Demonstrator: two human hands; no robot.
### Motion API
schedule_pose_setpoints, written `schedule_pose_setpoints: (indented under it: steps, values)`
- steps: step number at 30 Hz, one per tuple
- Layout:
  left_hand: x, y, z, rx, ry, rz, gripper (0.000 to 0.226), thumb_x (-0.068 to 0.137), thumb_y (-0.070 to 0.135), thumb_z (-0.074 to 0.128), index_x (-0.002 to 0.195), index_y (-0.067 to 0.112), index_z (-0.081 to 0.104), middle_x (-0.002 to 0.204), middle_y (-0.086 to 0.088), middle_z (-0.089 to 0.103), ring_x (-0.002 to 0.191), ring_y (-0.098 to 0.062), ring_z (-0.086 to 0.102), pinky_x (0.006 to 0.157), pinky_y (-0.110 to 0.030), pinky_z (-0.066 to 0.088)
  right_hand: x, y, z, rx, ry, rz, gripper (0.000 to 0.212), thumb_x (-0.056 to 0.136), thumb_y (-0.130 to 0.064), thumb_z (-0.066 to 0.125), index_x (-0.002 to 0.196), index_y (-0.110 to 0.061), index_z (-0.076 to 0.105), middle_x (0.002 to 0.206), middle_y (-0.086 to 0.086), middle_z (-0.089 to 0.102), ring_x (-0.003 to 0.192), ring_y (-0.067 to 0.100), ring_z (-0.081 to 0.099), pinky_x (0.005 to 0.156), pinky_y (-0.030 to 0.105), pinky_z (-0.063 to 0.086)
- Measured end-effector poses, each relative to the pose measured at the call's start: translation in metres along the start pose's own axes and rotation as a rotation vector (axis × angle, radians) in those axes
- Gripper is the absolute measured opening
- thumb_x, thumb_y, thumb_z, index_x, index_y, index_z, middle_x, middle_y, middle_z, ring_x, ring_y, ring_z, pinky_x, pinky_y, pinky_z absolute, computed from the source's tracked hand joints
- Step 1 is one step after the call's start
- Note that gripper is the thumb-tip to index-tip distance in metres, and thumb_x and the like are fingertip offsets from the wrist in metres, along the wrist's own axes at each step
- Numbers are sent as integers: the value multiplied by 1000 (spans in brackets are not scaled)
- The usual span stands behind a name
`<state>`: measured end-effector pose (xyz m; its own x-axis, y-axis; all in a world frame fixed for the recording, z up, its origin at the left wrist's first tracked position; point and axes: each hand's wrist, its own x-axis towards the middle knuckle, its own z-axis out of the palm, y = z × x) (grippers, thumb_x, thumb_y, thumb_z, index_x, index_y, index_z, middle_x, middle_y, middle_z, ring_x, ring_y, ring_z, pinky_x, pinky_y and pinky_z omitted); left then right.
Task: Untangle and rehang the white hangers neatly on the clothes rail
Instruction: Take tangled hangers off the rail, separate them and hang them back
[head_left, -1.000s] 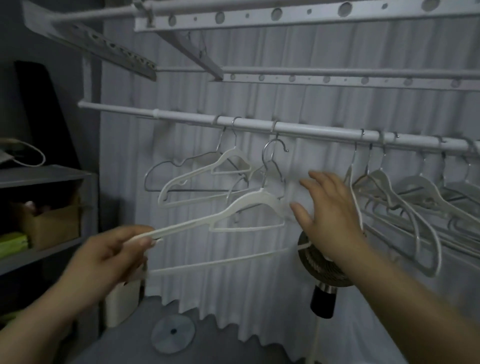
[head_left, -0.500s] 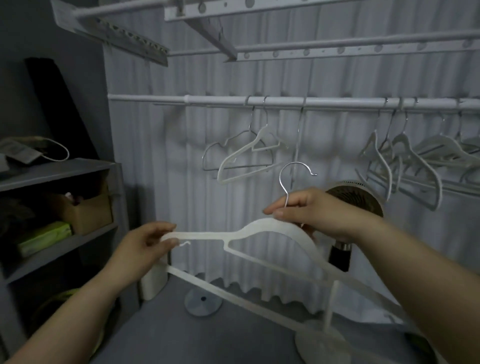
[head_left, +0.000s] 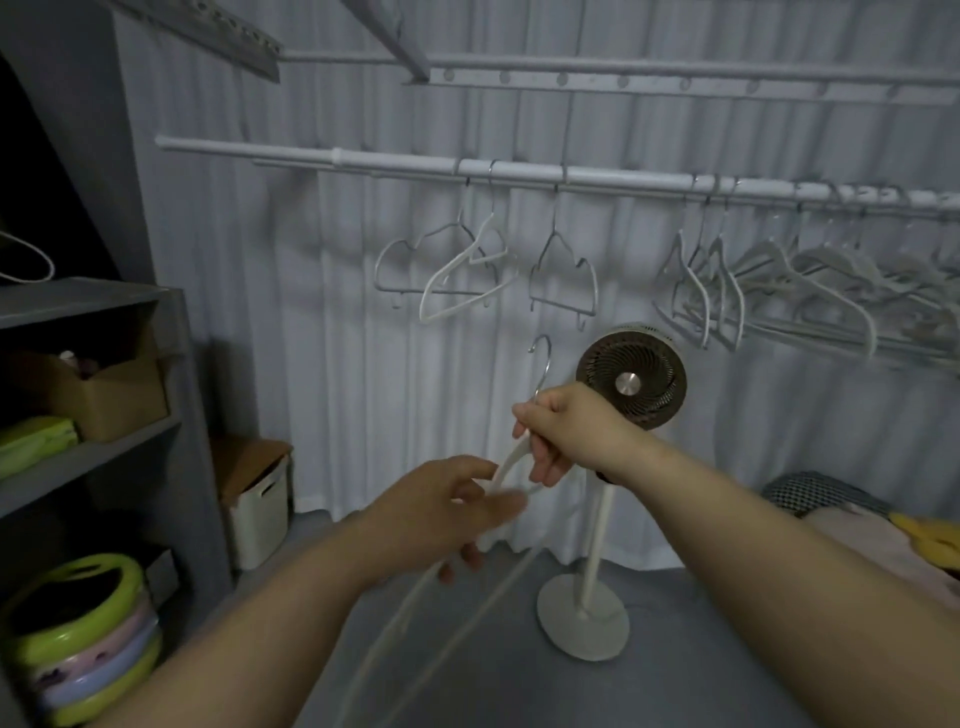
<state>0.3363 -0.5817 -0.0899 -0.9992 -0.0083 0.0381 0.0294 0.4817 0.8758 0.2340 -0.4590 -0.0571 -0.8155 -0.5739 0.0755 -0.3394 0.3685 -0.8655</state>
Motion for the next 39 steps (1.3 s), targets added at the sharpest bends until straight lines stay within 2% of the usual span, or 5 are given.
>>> schedule_pose_setpoints:
  steps: [7,13,19,24,39]
  values:
    - [7,12,12,22,106,48,39,84,-4,46,70,32,55,96,-24,67,25,-7,41,30,-15,34,-11,1,-19,-51,163,-6,30,95,-15,45,65,-14,49,55,6,50,31,6,51,36,17,42]
    - [41,28,21,-31,86,46,37,84,-4,47,75,31,55,80,-16,64,22,-6,39,30,-16,35,-2,14,-66,-470,538,-89,24,89,-26,53,106,-13,64,102,6,65,100,21,56,83,27,41]
    - [106,46,32,87,15,6,36,87,4,47,114,28,47,73,1,51,42,-9,43,33,-18,39,27,18,-114,-1002,606,-73,42,92,-30,45,133,-25,46,151,1,26,140,24,11,109,32,5]
    - [155,65,38,123,67,-14,49,90,6,42,133,29,36,76,0,49,44,-10,42,33,-18,40,69,22,-149,-1103,643,-41,42,93,-32,41,134,-23,44,154,2,17,143,27,4,117,42,0]
    - [263,125,72,117,192,-39,51,89,-2,28,135,21,31,83,-5,46,50,-15,43,46,-28,46,113,46,-228,-1115,404,76,46,91,-15,47,135,-16,38,145,10,31,133,28,30,101,40,36]
